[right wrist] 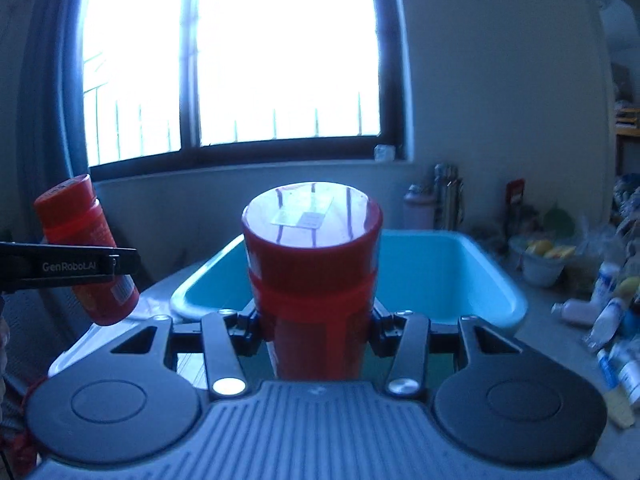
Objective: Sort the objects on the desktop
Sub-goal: 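Lift both red bottles and carry them over the light-blue tub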
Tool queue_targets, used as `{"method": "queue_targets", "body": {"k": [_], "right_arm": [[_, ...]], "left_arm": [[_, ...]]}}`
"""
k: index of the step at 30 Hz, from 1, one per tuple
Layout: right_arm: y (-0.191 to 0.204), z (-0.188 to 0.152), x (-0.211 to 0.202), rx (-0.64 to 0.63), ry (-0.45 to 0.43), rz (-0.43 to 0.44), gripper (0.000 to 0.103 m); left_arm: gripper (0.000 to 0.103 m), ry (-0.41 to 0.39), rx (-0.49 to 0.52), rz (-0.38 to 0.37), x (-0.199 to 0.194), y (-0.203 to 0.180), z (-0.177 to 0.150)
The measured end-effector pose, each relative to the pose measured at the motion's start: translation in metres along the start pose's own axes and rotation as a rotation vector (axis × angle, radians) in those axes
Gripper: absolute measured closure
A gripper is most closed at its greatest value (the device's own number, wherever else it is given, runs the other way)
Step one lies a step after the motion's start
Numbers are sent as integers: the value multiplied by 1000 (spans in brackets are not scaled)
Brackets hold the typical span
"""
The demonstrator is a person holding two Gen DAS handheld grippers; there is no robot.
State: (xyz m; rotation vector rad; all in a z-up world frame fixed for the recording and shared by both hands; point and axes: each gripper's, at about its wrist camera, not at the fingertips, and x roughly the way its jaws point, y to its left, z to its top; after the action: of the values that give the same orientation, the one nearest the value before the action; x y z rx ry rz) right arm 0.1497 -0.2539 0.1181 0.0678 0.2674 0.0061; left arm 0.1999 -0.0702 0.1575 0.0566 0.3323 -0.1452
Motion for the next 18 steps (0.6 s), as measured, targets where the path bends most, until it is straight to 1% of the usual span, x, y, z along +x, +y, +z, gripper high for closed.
{"method": "queue_targets", "body": {"k": [4,7,13,18], "right_arm": [[-9,20,4,-6,-39,-41,53],[-15,33,9,-13,-61,-69,53],[-32,44,35,13,-41,-126,53],[-44,43,61,30,16,-149,53]], "left_arm": [[53,-18,21,-36,8,-18,18],[53,-19,38,-68,22,-31,31],[53,2,72,-125,55,-49,42],[53,38,89,-160,87,-55,38]]}}
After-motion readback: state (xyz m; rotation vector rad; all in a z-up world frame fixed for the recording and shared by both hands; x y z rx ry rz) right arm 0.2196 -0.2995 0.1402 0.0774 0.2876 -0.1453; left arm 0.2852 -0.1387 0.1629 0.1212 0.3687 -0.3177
